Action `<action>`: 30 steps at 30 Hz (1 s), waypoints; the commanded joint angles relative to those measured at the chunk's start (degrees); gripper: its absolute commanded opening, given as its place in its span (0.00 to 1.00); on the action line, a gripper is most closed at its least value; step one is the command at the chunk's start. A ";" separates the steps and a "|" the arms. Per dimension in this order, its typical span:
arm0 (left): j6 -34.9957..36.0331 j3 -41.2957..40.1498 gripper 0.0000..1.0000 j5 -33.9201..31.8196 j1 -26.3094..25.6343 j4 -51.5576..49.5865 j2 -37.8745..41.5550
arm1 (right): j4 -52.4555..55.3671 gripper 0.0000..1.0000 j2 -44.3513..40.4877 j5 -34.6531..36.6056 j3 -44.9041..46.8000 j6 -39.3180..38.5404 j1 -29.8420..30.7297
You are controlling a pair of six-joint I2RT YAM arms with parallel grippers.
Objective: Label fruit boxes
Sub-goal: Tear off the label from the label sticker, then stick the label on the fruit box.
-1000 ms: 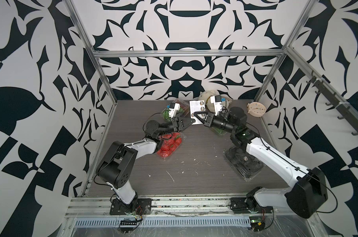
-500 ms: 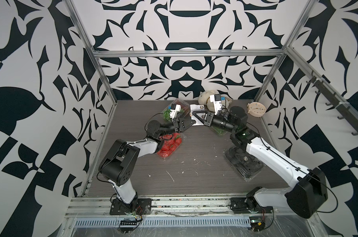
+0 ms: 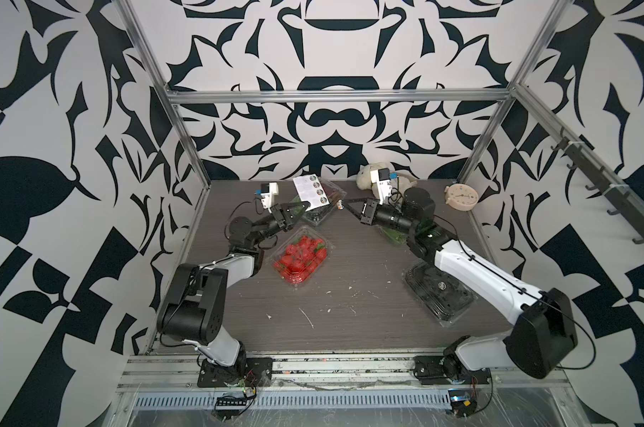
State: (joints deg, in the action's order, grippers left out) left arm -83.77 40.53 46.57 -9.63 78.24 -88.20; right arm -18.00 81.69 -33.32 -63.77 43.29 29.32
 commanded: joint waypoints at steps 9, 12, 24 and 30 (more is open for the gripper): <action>23.24 -2.67 0.00 -10.04 3.62 -39.93 29.65 | 2.78 0.00 13.74 -1.31 -8.94 -1.10 4.59; 26.97 -3.29 0.00 -12.64 3.63 -46.02 35.37 | 5.12 0.00 19.00 -1.45 -12.25 -0.83 7.05; 30.30 -4.79 0.00 -12.90 3.65 -52.42 42.34 | 16.86 0.00 32.54 -0.66 -23.01 -2.28 12.86; 30.66 -5.15 0.00 -12.95 3.59 -52.44 42.51 | 18.75 0.00 33.01 -0.02 -22.46 -2.57 13.52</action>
State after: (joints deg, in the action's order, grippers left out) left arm -54.59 35.97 33.76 -6.07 26.41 -46.13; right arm 0.25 116.33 -34.02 -84.09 41.82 42.70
